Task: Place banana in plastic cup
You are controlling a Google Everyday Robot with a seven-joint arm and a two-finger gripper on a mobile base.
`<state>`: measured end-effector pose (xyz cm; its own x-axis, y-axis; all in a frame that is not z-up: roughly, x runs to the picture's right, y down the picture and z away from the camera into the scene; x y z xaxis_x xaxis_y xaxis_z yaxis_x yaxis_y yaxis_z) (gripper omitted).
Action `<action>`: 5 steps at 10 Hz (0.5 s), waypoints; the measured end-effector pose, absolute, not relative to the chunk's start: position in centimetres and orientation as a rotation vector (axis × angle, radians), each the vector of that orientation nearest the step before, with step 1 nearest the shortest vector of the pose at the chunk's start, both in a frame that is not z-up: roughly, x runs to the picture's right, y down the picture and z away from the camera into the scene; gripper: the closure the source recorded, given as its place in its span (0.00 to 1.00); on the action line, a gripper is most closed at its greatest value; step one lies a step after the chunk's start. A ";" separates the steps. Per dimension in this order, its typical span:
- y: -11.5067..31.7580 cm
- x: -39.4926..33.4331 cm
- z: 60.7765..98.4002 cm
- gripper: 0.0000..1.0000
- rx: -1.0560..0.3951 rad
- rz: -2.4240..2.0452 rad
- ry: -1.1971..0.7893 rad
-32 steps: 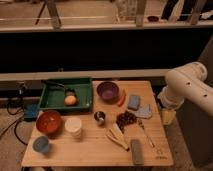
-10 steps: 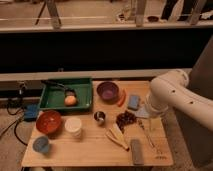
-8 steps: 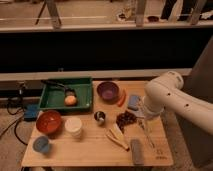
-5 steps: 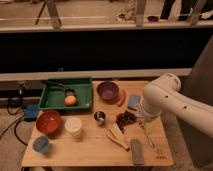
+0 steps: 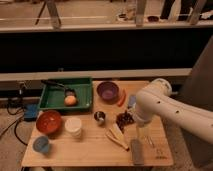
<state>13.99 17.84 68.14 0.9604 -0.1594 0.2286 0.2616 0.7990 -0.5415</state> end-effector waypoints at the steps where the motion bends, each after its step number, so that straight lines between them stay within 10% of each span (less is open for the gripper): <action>1: 18.2 13.5 68.3 0.20 -0.608 -0.226 -0.177; 5: 20.2 10.2 69.5 0.20 -0.623 -0.220 -0.191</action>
<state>10.18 20.22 69.53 0.9593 -0.1459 0.2417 0.2599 0.7905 -0.5545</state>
